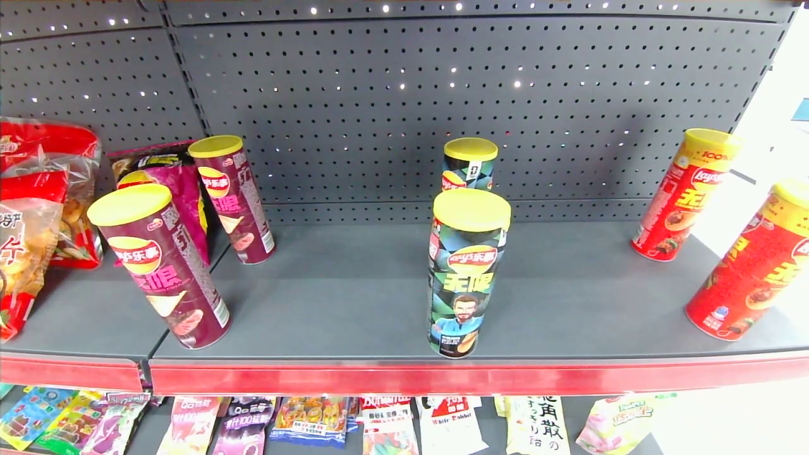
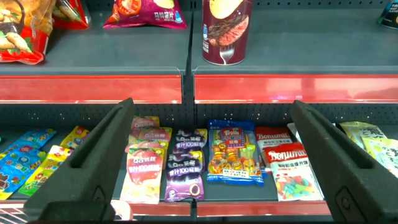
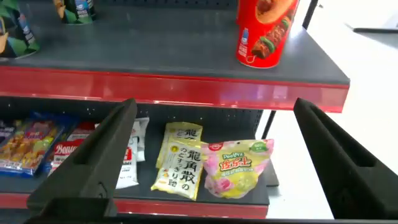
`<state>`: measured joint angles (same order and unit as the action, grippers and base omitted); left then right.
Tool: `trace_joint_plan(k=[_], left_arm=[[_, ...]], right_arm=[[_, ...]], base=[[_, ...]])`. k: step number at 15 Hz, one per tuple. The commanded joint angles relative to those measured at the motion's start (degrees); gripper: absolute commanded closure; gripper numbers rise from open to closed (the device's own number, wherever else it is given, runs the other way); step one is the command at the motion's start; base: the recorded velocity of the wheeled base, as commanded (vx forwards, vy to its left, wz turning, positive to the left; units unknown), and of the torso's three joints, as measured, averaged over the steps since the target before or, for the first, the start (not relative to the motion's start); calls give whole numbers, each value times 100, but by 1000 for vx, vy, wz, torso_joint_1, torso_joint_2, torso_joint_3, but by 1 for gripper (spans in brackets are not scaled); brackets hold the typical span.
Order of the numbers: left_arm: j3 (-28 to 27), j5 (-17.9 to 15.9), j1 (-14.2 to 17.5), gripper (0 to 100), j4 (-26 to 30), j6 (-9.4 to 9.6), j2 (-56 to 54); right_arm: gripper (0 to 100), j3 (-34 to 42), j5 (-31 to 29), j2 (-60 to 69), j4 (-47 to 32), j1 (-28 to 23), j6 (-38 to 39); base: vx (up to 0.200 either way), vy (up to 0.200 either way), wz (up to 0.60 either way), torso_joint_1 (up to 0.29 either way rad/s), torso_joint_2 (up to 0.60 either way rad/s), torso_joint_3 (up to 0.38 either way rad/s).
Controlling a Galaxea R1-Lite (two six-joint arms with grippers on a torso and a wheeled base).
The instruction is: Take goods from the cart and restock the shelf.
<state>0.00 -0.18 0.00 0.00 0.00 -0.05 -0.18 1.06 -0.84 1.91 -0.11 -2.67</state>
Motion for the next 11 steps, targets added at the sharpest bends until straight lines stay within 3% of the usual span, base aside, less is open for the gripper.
trace_joint_plan(k=[1, 11], left_arm=[[0, 1, 0, 0, 0, 0, 5], [0, 1, 0, 0, 0, 0, 5]], right_arm=[[0, -8, -45, 75, -262, 11, 276], [0, 9, -159, 84, -227, 20, 267]], base=[[0, 0, 0, 0, 0, 0], [0, 0, 0, 0, 0, 0]])
